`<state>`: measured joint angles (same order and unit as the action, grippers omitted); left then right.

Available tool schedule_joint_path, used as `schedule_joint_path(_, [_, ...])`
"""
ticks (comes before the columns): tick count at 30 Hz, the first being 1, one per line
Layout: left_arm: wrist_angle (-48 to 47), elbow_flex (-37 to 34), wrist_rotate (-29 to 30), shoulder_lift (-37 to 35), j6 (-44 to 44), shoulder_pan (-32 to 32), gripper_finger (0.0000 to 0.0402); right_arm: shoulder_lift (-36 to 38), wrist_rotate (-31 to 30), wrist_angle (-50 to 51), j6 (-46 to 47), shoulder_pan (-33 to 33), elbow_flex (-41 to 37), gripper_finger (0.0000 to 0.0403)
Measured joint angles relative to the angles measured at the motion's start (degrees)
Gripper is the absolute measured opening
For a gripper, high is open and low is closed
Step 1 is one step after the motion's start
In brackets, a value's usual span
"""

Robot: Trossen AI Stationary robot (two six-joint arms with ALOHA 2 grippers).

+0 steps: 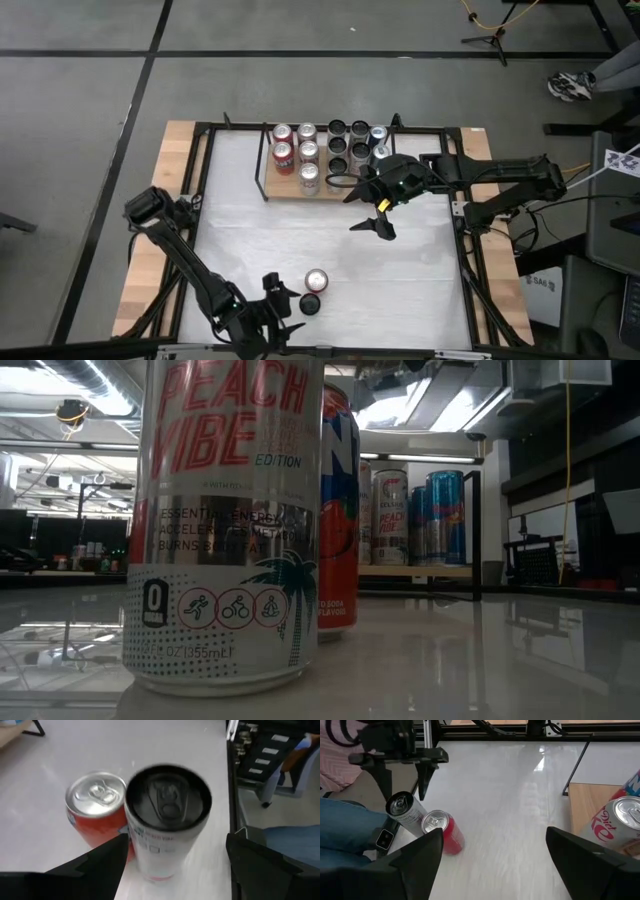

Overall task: Place canned beverage on shelf
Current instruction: Put the white pink soda can onto the shelf aligned with the other white pink soda cans

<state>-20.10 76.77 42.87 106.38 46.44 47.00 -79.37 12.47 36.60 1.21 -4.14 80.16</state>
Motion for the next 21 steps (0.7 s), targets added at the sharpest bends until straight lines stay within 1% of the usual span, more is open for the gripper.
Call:
schedule_joint_path(11, [1.4,0.0,1.7,4.8,4.6,-1.0,0.0328,0.0,0.0,0.0,0.0,0.0,0.0,0.0347])
schedule_joint_path(16, [4.0,0.0,0.9,6.3,4.5,-2.4,0.0328,0.0,0.0,-0.1,0.0,0.0,0.0,0.0347])
schedule_joint_path(21, [4.5,0.0,-0.8,6.6,4.5,-3.5,0.0328,0.0,0.0,-0.1,0.0,0.0,0.0,0.0347])
